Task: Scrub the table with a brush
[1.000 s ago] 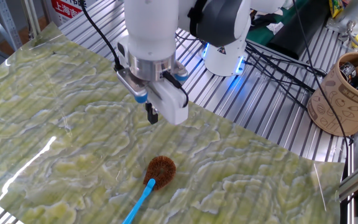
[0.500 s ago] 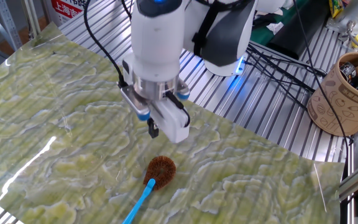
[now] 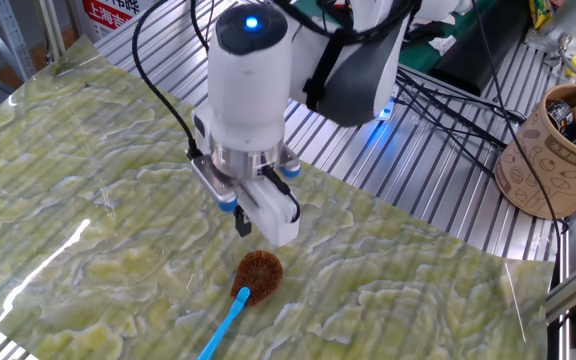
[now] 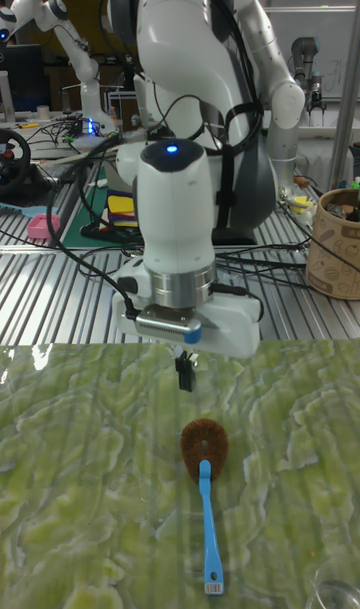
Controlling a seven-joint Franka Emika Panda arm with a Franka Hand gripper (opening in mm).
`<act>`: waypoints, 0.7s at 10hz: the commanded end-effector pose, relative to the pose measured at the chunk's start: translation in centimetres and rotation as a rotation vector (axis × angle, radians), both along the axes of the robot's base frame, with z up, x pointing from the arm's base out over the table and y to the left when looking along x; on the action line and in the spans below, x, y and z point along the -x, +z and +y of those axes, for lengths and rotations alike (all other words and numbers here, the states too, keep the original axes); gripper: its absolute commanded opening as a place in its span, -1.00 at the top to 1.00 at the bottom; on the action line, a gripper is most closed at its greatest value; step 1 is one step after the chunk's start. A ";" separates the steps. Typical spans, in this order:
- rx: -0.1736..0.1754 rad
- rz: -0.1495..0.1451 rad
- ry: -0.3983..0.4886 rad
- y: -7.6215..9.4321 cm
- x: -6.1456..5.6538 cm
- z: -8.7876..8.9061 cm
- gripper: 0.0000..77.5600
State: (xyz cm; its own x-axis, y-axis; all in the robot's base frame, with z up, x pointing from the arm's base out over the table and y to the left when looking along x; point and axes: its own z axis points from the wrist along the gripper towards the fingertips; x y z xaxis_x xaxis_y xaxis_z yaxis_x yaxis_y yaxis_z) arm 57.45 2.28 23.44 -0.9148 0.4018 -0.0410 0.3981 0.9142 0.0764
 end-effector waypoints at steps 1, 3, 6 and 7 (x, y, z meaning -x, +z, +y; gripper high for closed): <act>0.000 -0.019 -0.005 -1.3 -0.7 0.4 1.00; -0.001 -0.026 -0.008 -1.9 -0.9 0.5 1.00; 0.000 -0.026 -0.002 -2.6 -1.1 0.5 1.00; 0.000 -0.026 -0.002 -2.6 -1.1 0.5 1.00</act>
State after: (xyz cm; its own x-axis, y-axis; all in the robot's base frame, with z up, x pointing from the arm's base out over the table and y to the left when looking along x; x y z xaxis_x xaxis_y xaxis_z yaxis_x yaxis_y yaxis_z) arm 58.43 2.82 20.75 -0.9130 0.4033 -0.0622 0.3977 0.9135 0.0853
